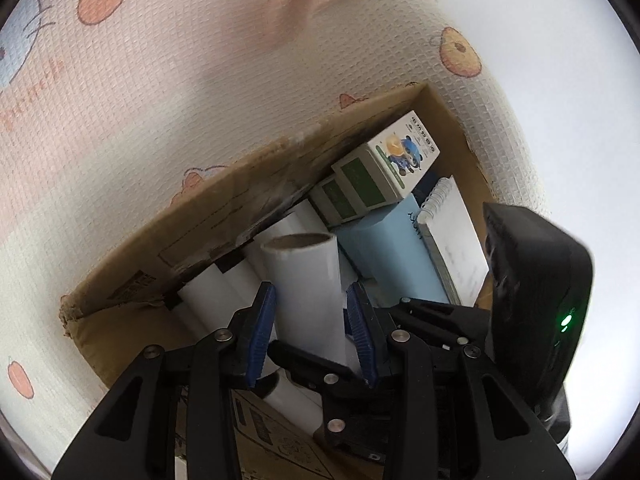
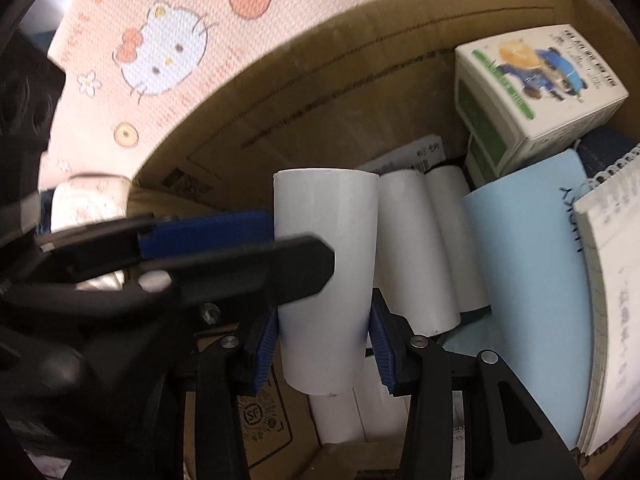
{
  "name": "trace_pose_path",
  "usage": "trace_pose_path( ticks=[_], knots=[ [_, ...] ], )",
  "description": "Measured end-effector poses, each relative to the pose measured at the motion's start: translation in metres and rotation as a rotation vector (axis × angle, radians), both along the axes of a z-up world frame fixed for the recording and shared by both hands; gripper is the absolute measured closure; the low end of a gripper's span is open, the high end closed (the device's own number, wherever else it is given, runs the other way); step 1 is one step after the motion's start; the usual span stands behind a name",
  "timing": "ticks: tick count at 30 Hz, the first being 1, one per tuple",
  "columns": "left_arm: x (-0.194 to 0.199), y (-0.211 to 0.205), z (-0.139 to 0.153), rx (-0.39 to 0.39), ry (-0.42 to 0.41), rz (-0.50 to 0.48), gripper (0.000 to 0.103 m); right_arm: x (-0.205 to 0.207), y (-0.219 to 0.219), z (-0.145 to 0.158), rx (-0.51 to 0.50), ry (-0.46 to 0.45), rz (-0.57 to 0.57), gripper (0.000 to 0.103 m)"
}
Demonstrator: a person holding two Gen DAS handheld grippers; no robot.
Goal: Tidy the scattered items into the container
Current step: 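Lower the white tube into the box beside the other tubes with both grippers, then open both grippers and release the tube in the box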
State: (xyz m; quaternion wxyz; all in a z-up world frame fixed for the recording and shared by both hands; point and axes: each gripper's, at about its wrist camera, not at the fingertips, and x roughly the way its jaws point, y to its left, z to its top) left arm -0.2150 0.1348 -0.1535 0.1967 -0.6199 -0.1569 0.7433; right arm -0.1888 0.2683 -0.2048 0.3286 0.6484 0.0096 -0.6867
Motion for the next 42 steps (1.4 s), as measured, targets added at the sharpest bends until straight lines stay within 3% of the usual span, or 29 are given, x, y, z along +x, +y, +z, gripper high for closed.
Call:
trace_pose_path(
  ticks=[6,11,15,24,30,31,32,34,38,42],
  knots=[
    [-0.004,0.000,-0.004,-0.012,-0.044,-0.002,0.067,-0.016,0.005,-0.014,0.026,-0.061,-0.043,0.063],
    [-0.005,-0.008,-0.005,0.007,-0.059,0.015,0.077,-0.019,-0.001,-0.014,0.065,-0.035,0.006,0.063],
    [-0.005,-0.009,-0.006,0.010,-0.058,0.009,0.077,-0.018,0.003,-0.017,0.075,-0.029,0.018,0.063],
    [0.002,-0.005,-0.005,-0.044,-0.054,0.000,0.077,-0.015,0.017,0.009,0.105,0.076,0.031,0.061],
    [0.004,-0.004,-0.001,-0.063,-0.063,0.010,0.078,-0.007,0.042,0.020,0.129,0.073,0.013,0.061],
    [0.005,-0.002,-0.001,-0.064,-0.065,-0.002,0.078,-0.006,0.046,0.022,0.123,0.077,0.007,0.063],
    [0.004,0.000,-0.001,-0.061,-0.068,-0.014,0.082,-0.004,0.051,0.023,0.109,0.071,-0.003,0.073],
    [0.004,0.005,-0.005,-0.061,-0.079,-0.037,0.091,-0.003,0.060,0.021,0.076,0.030,-0.025,0.084],
    [0.002,0.007,-0.015,-0.066,-0.099,-0.043,0.093,-0.002,0.072,0.012,0.037,-0.023,-0.063,0.084],
    [-0.001,0.014,-0.021,-0.082,-0.125,-0.060,0.093,-0.014,0.034,-0.005,0.063,-0.067,-0.086,0.084]
  ],
)
